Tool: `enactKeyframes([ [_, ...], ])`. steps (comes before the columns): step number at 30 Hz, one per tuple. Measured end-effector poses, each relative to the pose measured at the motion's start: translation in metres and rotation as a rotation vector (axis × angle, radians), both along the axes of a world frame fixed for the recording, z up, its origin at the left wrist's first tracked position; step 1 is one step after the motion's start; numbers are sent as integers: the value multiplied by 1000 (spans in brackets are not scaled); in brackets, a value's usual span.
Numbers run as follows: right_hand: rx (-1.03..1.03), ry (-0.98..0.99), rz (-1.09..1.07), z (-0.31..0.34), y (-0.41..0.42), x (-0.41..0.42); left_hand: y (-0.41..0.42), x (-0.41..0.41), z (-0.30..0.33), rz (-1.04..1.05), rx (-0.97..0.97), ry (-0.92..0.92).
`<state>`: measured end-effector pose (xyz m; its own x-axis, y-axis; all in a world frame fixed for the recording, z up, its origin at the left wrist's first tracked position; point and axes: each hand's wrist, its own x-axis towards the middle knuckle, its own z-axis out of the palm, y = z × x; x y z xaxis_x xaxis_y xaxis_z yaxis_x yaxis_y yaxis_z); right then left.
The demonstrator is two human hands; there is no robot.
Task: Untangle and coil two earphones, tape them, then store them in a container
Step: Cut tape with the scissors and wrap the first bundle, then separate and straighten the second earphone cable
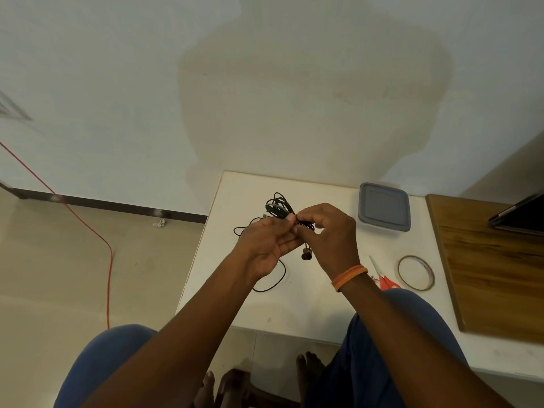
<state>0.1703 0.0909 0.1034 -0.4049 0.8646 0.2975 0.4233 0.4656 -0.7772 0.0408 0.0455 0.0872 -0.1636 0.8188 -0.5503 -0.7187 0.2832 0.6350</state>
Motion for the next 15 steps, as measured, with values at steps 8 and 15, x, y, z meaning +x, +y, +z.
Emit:
enactKeyframes([
  [8,-103,9,28,-5,1,-3,-2,-9,-3,-95,-54,84],
  [15,-880,338,-193,-24,39,-7,2,-17,-1,-148,-74,131],
])
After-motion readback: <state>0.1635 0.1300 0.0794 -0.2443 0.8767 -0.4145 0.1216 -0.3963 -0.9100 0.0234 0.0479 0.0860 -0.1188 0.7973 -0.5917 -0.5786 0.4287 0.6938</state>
